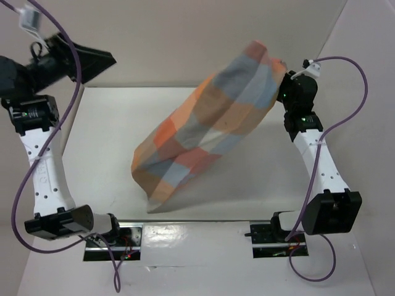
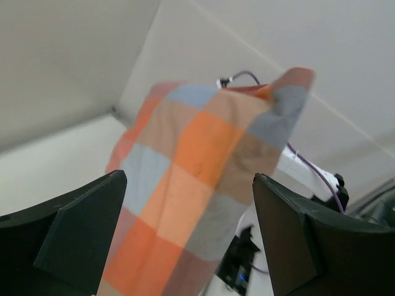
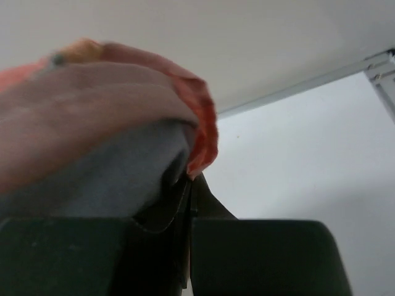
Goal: Put the pillow into the pillowcase
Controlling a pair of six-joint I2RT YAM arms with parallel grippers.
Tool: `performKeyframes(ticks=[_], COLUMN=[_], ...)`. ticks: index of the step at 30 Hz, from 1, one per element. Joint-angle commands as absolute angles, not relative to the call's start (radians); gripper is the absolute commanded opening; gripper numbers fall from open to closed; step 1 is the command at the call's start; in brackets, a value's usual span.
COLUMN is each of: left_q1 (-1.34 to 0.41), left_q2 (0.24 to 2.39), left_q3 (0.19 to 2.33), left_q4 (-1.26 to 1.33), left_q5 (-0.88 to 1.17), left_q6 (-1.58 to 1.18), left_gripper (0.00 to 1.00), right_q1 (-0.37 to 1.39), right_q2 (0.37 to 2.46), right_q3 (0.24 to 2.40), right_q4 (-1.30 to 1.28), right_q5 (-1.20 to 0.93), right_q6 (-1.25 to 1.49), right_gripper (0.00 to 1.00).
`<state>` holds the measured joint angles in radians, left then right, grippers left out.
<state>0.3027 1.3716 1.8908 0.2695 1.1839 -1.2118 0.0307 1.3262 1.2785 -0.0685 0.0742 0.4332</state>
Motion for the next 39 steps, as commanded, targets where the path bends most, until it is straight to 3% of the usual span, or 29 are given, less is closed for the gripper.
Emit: performKeyframes(ticks=[1, 6, 13, 24, 25, 29, 30, 35, 39], left_q1=[0.244, 0.126, -0.041, -0.051, -0.051, -0.051, -0.051, -0.041, -0.017], left_q2=[1.316, 1.285, 1.295, 1.079, 1.059, 1.015, 1.026, 1.061, 1.162], left_q3=[1.659, 1.393, 1.188, 1.235, 1.215, 1.131, 1.114, 0.973, 0.878], left_q4=[0.074, -0.099, -0.537, -0.931, -0.945, -0.966, -0.979, -0.893, -0.749], left_q5=[1.203, 1.163, 0.824, 0.089, 0.063, 0.053, 0.072, 0.242, 0.441], left_q6=[-0.999, -0.821, -0.464, -0.5, -0.511, -0.529, -0.529, -0.549, -0.56], left_gripper=[0.97, 0.97, 1.0, 1.0, 1.0, 1.0, 1.0, 1.0, 1.0], right_q1=[0.038, 0.038, 0.02, 0.009, 0.009, 0.009, 0.009, 0.018, 0.018], right_q2=[1.293, 1.406, 1.666, 2.077, 2.101, 2.082, 2.059, 1.846, 1.656], right_q3=[1.183, 1.103, 1.198, 1.744, 1.755, 1.776, 1.74, 1.622, 1.482], right_q4=[-0.055, -0.119, -0.134, -0.251, -0.265, -0.319, -0.319, -0.334, -0.354], right_q5=[0.005, -0.095, -0.193, -0.235, -0.223, -0.19, -0.175, -0.1, -0.034], right_q6=[0.445, 0.517, 0.623, 0.623, 0.609, 0.549, 0.535, 0.457, 0.407], right_gripper=[0.0, 0.01, 0.0, 0.0, 0.07, 0.69, 0.76, 1.0, 1.0])
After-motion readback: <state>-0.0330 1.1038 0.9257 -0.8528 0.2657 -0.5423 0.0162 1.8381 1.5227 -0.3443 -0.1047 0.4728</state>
